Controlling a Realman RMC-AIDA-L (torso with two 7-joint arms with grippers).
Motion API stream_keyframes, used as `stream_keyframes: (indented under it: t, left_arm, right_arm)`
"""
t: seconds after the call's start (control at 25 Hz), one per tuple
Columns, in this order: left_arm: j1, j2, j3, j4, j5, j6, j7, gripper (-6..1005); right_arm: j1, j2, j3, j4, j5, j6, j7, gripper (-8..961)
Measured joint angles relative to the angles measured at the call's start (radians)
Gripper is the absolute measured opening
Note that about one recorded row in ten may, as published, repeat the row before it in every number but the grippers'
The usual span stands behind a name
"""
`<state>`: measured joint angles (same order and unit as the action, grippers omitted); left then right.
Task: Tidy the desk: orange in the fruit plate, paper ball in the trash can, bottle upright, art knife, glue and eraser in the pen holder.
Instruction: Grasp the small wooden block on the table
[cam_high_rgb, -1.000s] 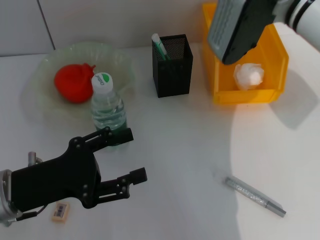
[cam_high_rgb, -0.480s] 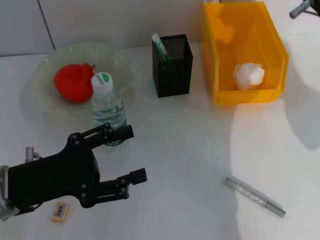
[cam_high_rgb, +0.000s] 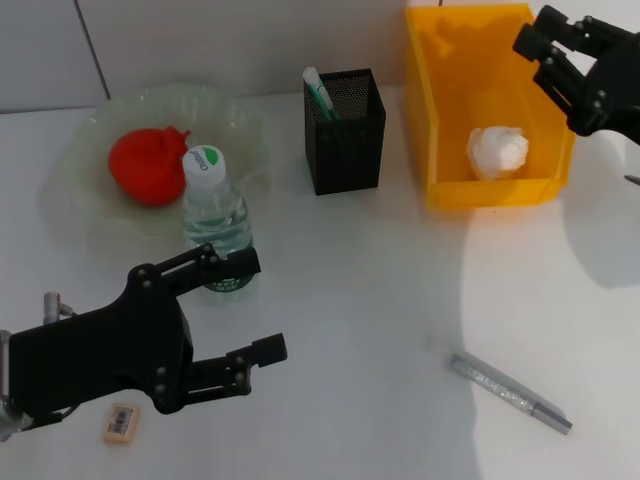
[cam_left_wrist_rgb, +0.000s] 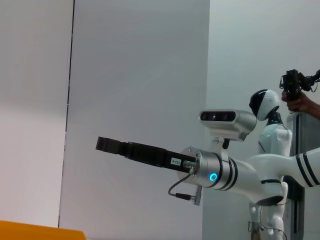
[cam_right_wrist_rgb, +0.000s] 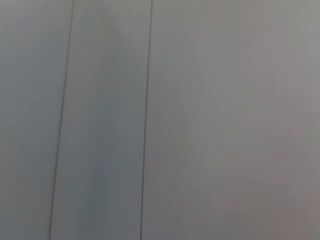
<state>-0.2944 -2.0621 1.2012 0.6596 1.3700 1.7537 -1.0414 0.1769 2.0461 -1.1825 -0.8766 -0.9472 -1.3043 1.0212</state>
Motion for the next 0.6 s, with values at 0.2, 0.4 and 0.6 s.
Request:
stream_keyframes:
  t: [0.2, 0.4, 0.6]
  left_arm:
    - [0.002, 0.001, 0.0, 0.0, 0.0, 0.0, -0.004, 795]
    - [0.0, 0.002, 0.003, 0.0, 0.002, 0.0, -0.007, 794]
    - [0.005, 0.002, 0.001, 0.01, 0.003, 0.007, -0.008, 793]
  right_arm:
    - [-0.001, 0.027, 0.037, 0.075, -0.067, -0.038, -0.023, 255]
    - [-0.002, 0.029, 0.039, 0.081, -0.096, -0.046, 0.055, 333]
    - [-0.014, 0.028, 0.075, 0.082, -0.099, -0.14, 0.08, 431]
